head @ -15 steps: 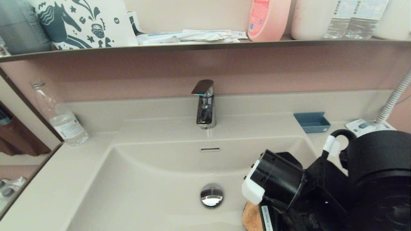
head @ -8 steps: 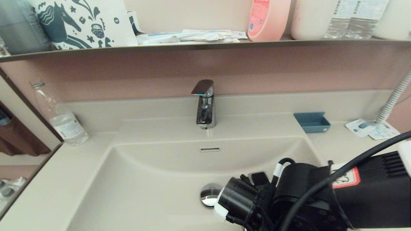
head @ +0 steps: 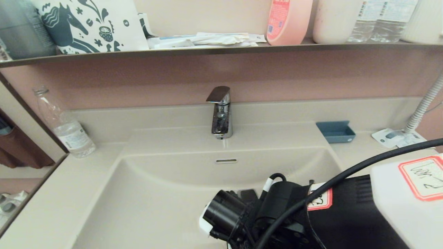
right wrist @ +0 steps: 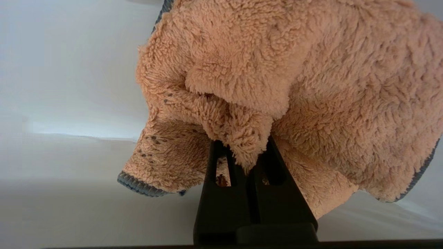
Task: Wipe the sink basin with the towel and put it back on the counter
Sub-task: Wipe the sink
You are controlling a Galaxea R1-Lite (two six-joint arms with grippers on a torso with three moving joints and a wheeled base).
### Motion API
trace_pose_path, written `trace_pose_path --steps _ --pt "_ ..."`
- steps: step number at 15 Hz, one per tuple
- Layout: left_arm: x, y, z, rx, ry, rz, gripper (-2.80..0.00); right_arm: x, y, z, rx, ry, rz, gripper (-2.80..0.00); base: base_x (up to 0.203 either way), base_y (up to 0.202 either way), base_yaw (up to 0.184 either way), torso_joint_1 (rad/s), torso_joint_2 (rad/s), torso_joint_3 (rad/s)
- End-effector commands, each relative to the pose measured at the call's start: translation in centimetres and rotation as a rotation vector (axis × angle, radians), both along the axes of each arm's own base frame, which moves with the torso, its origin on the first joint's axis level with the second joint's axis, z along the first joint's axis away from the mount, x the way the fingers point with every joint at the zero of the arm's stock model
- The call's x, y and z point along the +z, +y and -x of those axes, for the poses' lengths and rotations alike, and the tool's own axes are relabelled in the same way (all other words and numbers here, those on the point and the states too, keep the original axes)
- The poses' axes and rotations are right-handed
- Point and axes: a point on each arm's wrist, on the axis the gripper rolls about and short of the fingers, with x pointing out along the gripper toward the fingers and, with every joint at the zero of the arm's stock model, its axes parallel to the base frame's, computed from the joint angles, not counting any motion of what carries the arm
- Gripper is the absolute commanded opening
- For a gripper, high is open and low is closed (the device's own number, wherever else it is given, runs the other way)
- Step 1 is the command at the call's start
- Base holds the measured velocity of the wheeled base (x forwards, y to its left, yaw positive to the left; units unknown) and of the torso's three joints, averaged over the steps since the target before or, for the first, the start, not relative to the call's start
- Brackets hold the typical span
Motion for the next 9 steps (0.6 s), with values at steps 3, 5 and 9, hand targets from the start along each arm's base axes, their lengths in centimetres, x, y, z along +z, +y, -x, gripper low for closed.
trace_pose_path --steps 3,5,9 --pt "0.0 0.0 0.0 0.000 0.002 -0.001 -2.80 -1.1 3.3 -0.3 0.049 -0.007 -0.019 -2.80 0.000 0.000 0.000 0.000 0.00 0.000" --pt "0.0 0.0 0.0 0.000 0.002 -0.001 -2.80 -1.5 5.1 -0.6 0.082 -0.021 -0.033 -2.80 0.000 0.000 0.000 0.000 0.00 0.000" --pt "0.0 0.0 0.0 0.000 0.002 -0.001 -2.80 -0.7 7.7 -1.6 0.147 -0.076 -0.095 -2.80 0.000 0.000 0.000 0.000 0.00 0.000"
